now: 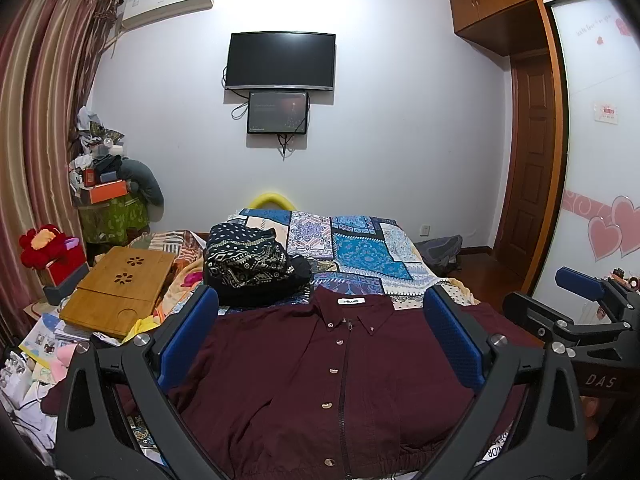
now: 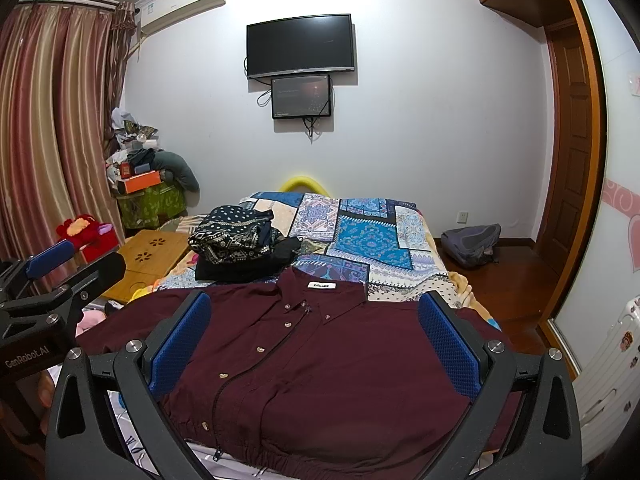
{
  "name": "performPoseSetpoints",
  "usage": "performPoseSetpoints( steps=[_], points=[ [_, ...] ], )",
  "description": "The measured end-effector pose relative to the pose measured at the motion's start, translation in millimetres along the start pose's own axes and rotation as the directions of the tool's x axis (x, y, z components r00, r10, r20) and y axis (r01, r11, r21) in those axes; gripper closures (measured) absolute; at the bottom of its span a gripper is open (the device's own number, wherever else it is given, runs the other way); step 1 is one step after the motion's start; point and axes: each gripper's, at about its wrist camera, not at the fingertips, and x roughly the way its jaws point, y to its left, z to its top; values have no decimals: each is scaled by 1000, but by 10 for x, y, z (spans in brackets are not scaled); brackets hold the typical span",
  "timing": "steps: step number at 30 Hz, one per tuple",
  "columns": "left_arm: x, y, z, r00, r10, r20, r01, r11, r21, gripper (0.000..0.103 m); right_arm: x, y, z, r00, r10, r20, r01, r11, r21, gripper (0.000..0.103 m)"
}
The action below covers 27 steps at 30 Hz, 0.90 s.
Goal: Fold large clothes
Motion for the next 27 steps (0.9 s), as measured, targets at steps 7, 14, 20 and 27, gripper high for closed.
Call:
performPoseSetpoints(
  steps=[7,14,20,27],
  points=[
    [7,6,6,1000,0,-2,0,1000,-1,0,-1,12,-16,1000,-2,1,2,1000,-2,0],
    [6,15,-6,1000,1,-2,-1,1000,-6,0,-4,17,-21,1000,-4,1,4,1000,-3,0],
    [18,19,-6,1000,2,-4,-2,1000,-9,0,5,10,-15,1000,-2,-2,2,1000,-3,0],
    [72,86,3,1000,8,-9,-8,1000,-29,0,38,3,-24,1000,-3,-9,3,1000,0,0]
  ],
)
